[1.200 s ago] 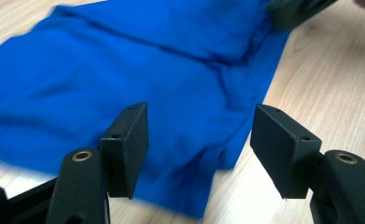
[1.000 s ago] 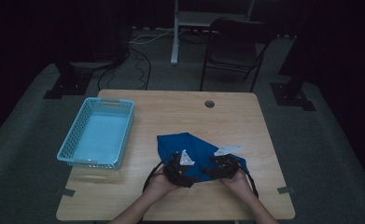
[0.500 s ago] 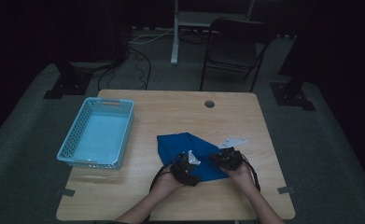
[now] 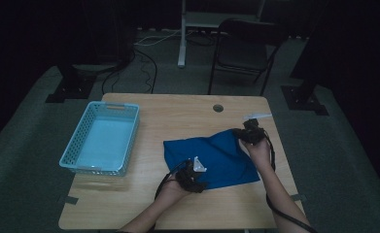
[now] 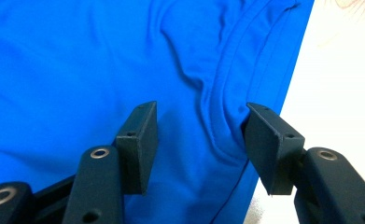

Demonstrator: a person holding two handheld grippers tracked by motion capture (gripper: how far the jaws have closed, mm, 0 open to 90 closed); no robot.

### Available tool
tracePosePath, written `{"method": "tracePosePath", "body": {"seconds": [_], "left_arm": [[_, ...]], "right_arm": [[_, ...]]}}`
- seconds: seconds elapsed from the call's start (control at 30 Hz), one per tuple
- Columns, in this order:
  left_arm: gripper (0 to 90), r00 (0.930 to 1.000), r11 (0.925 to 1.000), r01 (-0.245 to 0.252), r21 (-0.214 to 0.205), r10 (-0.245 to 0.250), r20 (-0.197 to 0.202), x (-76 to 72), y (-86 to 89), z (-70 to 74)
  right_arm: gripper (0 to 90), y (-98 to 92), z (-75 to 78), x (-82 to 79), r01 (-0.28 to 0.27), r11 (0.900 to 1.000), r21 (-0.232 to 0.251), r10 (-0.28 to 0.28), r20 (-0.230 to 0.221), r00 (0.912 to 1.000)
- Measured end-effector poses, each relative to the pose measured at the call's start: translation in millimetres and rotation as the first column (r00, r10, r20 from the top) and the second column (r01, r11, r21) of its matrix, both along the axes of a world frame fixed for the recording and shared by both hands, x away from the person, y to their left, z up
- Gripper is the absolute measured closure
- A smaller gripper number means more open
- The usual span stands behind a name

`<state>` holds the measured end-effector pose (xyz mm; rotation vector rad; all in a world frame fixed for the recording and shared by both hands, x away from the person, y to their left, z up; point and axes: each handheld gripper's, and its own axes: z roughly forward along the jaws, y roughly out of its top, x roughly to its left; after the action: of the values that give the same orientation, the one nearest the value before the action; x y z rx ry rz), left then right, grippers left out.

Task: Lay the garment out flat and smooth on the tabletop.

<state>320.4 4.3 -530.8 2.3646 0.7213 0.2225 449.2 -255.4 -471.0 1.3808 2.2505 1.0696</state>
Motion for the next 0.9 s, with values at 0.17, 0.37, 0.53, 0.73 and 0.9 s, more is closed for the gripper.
{"method": "tracePosePath", "body": {"seconds": [0.17, 0.37, 0.53, 0.73, 0.9], "left_arm": [[46.1, 1.0, 1.0, 0.001, 0.008, -0.001, 0.008, -0.5, -0.9, 0.0], [45.6, 1.0, 1.0, -0.001, -0.01, 0.001, -0.002, -1.1, 1.7, -0.4], [45.7, 1.0, 1.0, -0.003, -0.009, 0.002, -0.006, -1.0, 2.2, 0.1], [45.7, 0.9999, 1.0, -0.004, -0.004, 0.004, -0.01, -0.7, 4.1, 0.8], [45.8, 1.0, 1.0, -0.004, 0.007, 0.004, -0.007, 0.0, 5.7, 1.2]], "right_arm": [[75.1, -12.9, 4.2, 33.6, 0.118, 0.9918, -0.049, -0.12, -0.026, 0.9925], [51.2, -16.5, -2.5, 34.1, 0.151, 0.9878, 0.037, -0.147, -0.091, 0.9849], [49.0, -10.2, -0.8, -2.2, 0.018, 0.9953, 0.095, -0.012, -0.069, 0.9975], [47.5, -12.6, -6.9, -66.8, -0.123, 0.9815, 0.146, 0.133, -0.06, 0.9893], [46.4, -11.2, -29.3, -108.0, -0.202, 0.9774, 0.061, 0.207, -0.086, 0.9745]]}}
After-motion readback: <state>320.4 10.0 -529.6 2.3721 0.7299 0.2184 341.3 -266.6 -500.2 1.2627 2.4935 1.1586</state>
